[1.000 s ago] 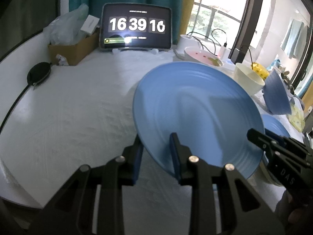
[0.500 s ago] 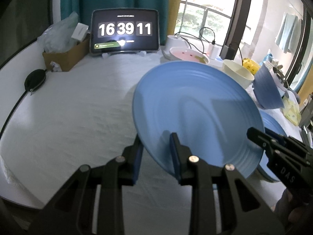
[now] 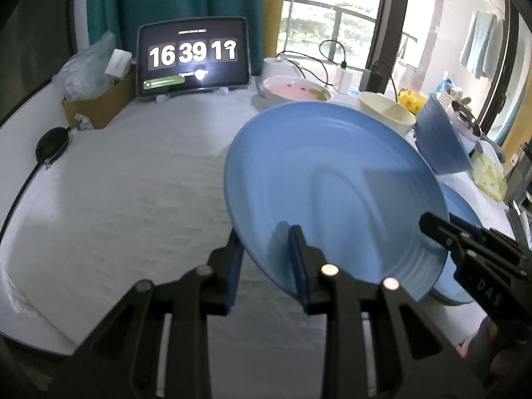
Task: Organize plates and bowls
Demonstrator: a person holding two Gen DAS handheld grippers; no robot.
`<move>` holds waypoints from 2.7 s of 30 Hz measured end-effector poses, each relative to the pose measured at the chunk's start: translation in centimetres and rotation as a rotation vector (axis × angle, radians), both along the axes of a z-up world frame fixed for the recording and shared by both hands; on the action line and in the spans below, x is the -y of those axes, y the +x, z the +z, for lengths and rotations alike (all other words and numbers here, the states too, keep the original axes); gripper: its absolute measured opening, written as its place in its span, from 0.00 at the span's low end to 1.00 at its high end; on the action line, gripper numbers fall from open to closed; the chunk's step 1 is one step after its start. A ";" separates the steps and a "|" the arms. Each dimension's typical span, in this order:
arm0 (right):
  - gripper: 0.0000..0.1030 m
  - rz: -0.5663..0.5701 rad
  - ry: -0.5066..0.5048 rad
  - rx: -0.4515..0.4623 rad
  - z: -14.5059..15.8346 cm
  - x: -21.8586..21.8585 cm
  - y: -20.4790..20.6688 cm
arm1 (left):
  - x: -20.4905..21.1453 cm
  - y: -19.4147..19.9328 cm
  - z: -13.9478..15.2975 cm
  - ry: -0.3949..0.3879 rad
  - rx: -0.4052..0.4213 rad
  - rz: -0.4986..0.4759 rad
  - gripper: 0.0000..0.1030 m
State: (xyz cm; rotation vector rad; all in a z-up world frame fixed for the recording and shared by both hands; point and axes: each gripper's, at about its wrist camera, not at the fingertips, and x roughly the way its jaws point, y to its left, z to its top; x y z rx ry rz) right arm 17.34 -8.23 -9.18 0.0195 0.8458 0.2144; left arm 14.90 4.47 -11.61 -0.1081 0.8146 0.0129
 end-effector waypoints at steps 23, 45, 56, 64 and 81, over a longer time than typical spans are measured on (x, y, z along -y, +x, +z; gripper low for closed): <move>0.25 -0.095 0.047 0.008 0.0 6.8 -1.9 | 7.0 -0.2 0.1 0.037 -0.019 -0.104 0.29; 0.25 -0.172 0.073 0.001 -0.8 12.5 -3.4 | 12.4 -0.2 -0.9 0.051 -0.054 -0.173 0.30; 0.25 -0.197 0.099 0.002 -1.0 14.5 -3.6 | 13.9 0.3 -1.3 0.046 -0.083 -0.190 0.32; 0.25 -0.201 0.116 0.009 -0.6 15.0 -3.7 | 14.2 0.8 -2.0 0.041 -0.128 -0.190 0.36; 0.25 -0.219 0.083 0.034 0.2 15.1 -4.1 | 13.4 -0.3 -0.5 0.021 -0.063 -0.189 0.42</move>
